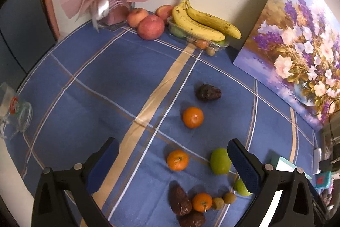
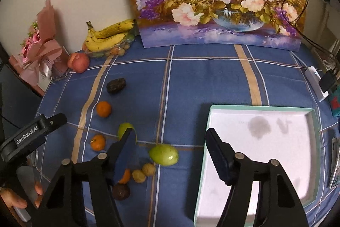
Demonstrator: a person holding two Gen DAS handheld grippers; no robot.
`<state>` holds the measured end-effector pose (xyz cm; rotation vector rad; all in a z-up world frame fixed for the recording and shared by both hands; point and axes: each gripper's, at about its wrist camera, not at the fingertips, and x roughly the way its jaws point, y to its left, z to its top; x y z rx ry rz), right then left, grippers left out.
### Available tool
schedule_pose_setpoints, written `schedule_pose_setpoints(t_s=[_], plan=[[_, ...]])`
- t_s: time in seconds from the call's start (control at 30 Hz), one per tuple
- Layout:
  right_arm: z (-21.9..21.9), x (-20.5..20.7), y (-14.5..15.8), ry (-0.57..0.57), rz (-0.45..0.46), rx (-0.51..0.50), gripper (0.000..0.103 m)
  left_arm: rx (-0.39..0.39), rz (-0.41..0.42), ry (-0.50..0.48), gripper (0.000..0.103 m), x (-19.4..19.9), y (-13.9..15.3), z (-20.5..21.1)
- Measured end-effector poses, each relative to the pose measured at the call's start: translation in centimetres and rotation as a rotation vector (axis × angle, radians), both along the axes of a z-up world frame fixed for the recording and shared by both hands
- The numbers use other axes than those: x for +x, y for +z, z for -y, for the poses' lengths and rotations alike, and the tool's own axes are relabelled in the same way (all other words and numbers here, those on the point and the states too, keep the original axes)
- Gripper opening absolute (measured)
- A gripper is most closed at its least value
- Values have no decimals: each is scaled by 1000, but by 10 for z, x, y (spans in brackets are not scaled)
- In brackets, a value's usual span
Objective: Organize fruits
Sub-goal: 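Grasp the tangerine with the left tool while the right tool grasps the large green pear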
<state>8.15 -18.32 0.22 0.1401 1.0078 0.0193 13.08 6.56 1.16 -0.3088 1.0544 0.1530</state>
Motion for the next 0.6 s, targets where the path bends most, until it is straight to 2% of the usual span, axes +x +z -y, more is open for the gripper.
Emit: schedule_pose_setpoints(t_s=[0.2, 0.4, 0.47, 0.6], plan=[[-3, 23, -10, -9, -32, -13, 68, 33, -49, -38, 98, 16, -17, 6], [-6, 31, -32, -13, -99, -31, 67, 0, -148, -49, 95, 25, -55, 6], [-9, 31, -40, -3, -125, -30, 67, -13, -176, -52, 90, 26, -66, 6], [-19, 31, -59, 25, -173, -47, 67, -19, -205, -53, 89, 26, -78, 9]])
